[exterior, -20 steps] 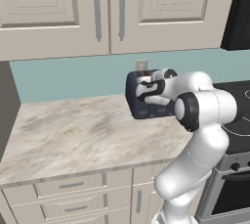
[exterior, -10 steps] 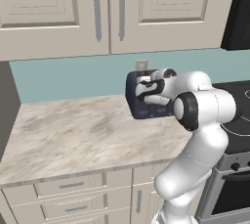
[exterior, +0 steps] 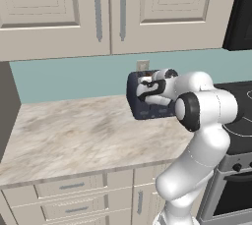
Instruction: Start the toaster. Once the lever pops up, take the bread to the plate on the dining counter.
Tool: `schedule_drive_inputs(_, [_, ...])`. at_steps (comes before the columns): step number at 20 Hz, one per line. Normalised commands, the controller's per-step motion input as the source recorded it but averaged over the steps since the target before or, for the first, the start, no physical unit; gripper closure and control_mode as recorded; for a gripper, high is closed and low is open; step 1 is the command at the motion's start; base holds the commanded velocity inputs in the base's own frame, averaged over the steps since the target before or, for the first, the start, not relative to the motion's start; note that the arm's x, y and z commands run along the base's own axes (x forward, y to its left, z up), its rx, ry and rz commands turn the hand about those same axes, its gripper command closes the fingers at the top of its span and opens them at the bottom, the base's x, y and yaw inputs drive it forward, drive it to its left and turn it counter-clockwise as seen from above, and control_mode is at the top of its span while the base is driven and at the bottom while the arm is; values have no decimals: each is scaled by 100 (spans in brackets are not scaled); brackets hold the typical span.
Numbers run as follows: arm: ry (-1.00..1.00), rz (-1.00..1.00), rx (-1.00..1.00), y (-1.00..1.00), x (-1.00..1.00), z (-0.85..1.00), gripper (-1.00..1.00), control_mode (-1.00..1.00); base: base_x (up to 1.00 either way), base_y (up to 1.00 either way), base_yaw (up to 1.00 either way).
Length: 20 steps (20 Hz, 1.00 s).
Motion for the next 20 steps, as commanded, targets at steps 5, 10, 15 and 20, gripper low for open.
schedule_drive_inputs(5, [0, 0, 0, 0, 0, -2, 100, -100, 0, 0, 0])
schedule_drive_inputs(10, [0, 0, 0, 1, 0, -1, 100, -100, 0, 0, 0])
schedule_drive_inputs(15, [0, 0, 0, 0, 0, 0, 100, -100, 0, 0, 0])
schedule_drive_inputs(20, [0, 0, 0, 0, 0, 0, 100, -100, 0, 0, 0])
